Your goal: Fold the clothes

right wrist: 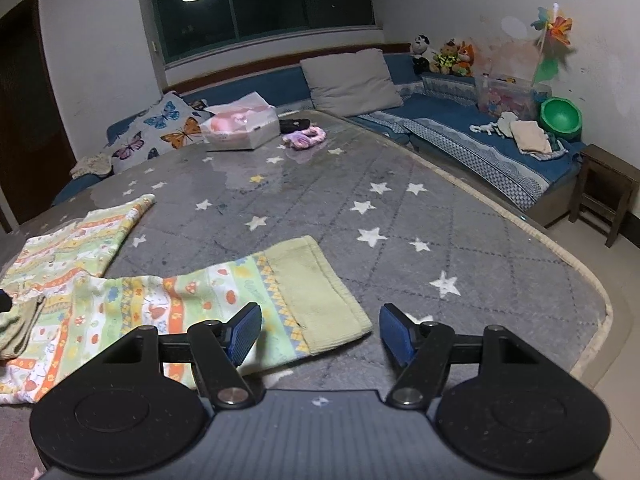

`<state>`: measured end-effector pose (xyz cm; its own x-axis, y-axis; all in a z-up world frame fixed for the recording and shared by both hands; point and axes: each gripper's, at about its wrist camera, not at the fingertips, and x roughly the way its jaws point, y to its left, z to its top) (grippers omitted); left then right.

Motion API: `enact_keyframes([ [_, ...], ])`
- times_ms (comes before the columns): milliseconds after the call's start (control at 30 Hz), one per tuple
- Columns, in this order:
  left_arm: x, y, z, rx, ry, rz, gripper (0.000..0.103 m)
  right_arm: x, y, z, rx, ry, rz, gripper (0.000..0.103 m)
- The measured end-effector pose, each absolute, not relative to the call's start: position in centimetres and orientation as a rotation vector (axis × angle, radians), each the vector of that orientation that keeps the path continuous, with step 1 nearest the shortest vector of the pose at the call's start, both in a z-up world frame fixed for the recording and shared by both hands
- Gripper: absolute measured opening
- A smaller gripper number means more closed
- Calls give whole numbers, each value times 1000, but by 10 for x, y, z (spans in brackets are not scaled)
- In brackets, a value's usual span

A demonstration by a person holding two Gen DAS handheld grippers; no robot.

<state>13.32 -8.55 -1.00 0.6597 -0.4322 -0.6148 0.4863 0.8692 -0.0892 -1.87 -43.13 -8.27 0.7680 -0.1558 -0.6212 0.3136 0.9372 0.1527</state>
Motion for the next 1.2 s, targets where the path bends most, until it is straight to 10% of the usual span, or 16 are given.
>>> enact_keyframes([
  [367,123,-87,-22,118,693,-534,39,-17,-432,-84,265,645,-257,47],
  [600,113,-93,-28,168,681,-534,48,-16,-433,-79,303,631,-246,9],
  [1200,70,-8,-19,116,586,-376,75,52,-273,45,119,474,225,7],
])
